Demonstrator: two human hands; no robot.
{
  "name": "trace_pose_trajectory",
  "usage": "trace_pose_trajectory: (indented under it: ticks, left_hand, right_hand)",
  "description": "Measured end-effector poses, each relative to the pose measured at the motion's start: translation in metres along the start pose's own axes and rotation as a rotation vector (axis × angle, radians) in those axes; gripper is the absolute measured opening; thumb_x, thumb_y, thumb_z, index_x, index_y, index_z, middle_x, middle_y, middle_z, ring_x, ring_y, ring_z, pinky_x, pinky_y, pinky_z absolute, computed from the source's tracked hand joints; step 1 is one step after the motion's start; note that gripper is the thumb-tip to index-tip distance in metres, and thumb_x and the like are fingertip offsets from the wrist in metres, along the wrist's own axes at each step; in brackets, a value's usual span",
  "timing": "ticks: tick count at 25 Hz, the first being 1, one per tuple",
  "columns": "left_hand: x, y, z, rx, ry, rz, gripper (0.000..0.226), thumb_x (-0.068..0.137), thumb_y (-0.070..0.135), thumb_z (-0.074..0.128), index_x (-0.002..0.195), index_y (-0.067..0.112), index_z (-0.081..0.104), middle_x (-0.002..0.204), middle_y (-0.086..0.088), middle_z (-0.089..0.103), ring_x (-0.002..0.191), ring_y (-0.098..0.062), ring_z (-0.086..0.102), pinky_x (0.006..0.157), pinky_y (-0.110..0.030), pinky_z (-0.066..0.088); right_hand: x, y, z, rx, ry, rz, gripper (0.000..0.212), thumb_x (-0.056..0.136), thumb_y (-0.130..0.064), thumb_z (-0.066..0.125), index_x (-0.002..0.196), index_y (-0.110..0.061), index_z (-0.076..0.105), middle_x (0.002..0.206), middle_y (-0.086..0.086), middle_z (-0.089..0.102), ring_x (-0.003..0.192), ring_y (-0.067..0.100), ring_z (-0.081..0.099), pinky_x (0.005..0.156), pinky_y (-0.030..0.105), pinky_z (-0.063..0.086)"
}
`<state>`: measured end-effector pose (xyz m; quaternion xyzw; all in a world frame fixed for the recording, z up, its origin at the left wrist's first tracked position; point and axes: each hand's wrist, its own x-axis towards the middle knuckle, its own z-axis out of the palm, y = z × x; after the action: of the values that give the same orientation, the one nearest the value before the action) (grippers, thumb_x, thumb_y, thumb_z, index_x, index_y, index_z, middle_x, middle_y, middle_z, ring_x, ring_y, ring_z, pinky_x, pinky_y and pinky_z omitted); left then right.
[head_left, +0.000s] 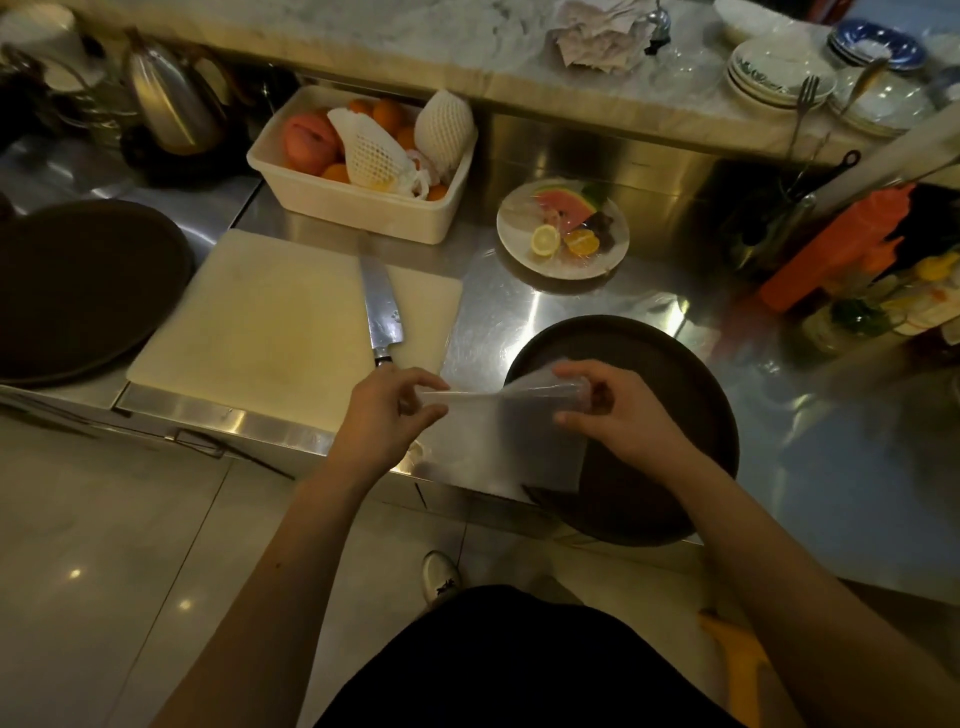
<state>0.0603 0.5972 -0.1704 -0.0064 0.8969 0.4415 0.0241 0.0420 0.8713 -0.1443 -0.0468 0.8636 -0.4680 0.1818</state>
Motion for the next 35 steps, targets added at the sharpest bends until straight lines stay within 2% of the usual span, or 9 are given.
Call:
trace_pose_trajectory:
  ticks: [4,6,10,15,21,23,27,32,35]
  left_hand:
    - [-0.007,-0.005,-0.01,0.013,0.143,0.013,0.012,0.081,0.022,0.075,0.09,0.015,0.072,0.101,0.0,0.053,0.093,-0.011,0.053,0.082,-0.022,0.041]
    - [-0.011,-0.002,-0.018,-0.06,0.12,-0.034,0.008,0.083,0.022,0.073,0.089,0.016,0.07,0.091,0.008,0.063,0.083,-0.001,0.057,0.073,-0.019,0.04]
    - [-0.03,0.01,-0.034,-0.47,0.019,-0.194,0.024,0.081,-0.001,0.07,0.101,0.013,0.067,0.089,0.002,0.069,0.081,-0.006,0.066,0.069,-0.019,0.051]
    - [-0.061,0.027,-0.029,-1.005,0.083,-0.276,0.04,0.083,-0.016,0.056,0.113,0.011,0.058,0.083,-0.006,0.072,0.081,-0.018,0.07,0.074,-0.028,0.058]
    - [-0.084,0.054,0.009,-0.931,0.299,-0.359,0.046,0.083,-0.011,0.06,0.121,0.015,0.056,0.094,-0.003,0.072,0.088,-0.018,0.067,0.07,-0.026,0.056]
    - [-0.104,0.053,0.024,-0.989,0.418,-0.417,0.048,0.085,-0.001,0.064,0.128,0.015,0.052,0.1,-0.007,0.07,0.092,-0.022,0.068,0.069,-0.028,0.056]
    - [-0.159,0.051,0.056,-1.085,0.421,-0.508,0.065,0.072,0.018,0.078,0.13,0.006,0.052,0.119,-0.015,0.065,0.099,-0.026,0.07,0.082,-0.034,0.058]
    - [-0.209,0.063,0.083,-1.135,0.869,-0.537,0.044,0.079,-0.003,0.068,0.12,0.007,0.057,0.112,-0.015,0.063,0.093,-0.024,0.069,0.076,-0.034,0.06]
    - [-0.243,0.061,0.081,-0.933,1.053,-0.53,0.039,0.084,-0.007,0.063,0.116,0.013,0.06,0.097,-0.007,0.067,0.086,-0.023,0.067,0.066,-0.033,0.058]
  right_hand:
    - [0.01,-0.011,0.009,-0.179,0.133,-0.089,0.016,0.086,-0.027,0.068,0.101,-0.024,0.067,0.109,-0.001,0.054,0.101,0.014,0.056,0.09,0.029,0.048]
    - [0.017,-0.02,0.007,-0.111,0.089,-0.114,0.015,0.087,-0.025,0.067,0.101,-0.022,0.065,0.11,-0.004,0.058,0.102,0.012,0.058,0.09,0.029,0.049]
    - [0.024,-0.04,0.001,0.233,0.027,-0.076,0.015,0.087,-0.018,0.066,0.099,-0.025,0.061,0.098,-0.005,0.068,0.092,0.005,0.067,0.081,0.025,0.053]
    - [0.029,-0.055,-0.007,0.529,-0.151,-0.02,0.015,0.09,-0.015,0.062,0.105,-0.015,0.062,0.089,-0.009,0.071,0.082,0.002,0.069,0.075,0.024,0.056]
    - [0.02,-0.057,-0.005,0.548,-0.388,-0.077,0.008,0.093,-0.013,0.058,0.098,-0.017,0.062,0.081,-0.008,0.072,0.074,0.005,0.07,0.069,0.023,0.057]
    - [0.015,-0.052,-0.007,0.58,-0.39,-0.098,0.008,0.095,-0.013,0.056,0.097,-0.019,0.061,0.079,-0.012,0.073,0.074,0.005,0.07,0.071,0.027,0.059]
    - [0.003,-0.036,-0.002,0.773,-0.365,-0.043,0.006,0.095,-0.012,0.055,0.099,-0.016,0.058,0.084,-0.006,0.072,0.079,0.011,0.071,0.077,0.033,0.059]
    - [-0.02,-0.016,0.017,0.538,-0.564,-0.045,0.03,0.085,0.004,0.064,0.111,-0.009,0.057,0.091,0.001,0.076,0.088,0.02,0.074,0.077,0.034,0.059]
    - [-0.034,-0.019,0.028,0.189,-0.781,-0.149,0.036,0.082,-0.009,0.072,0.115,-0.017,0.061,0.098,0.006,0.075,0.092,0.02,0.073,0.077,0.032,0.059]
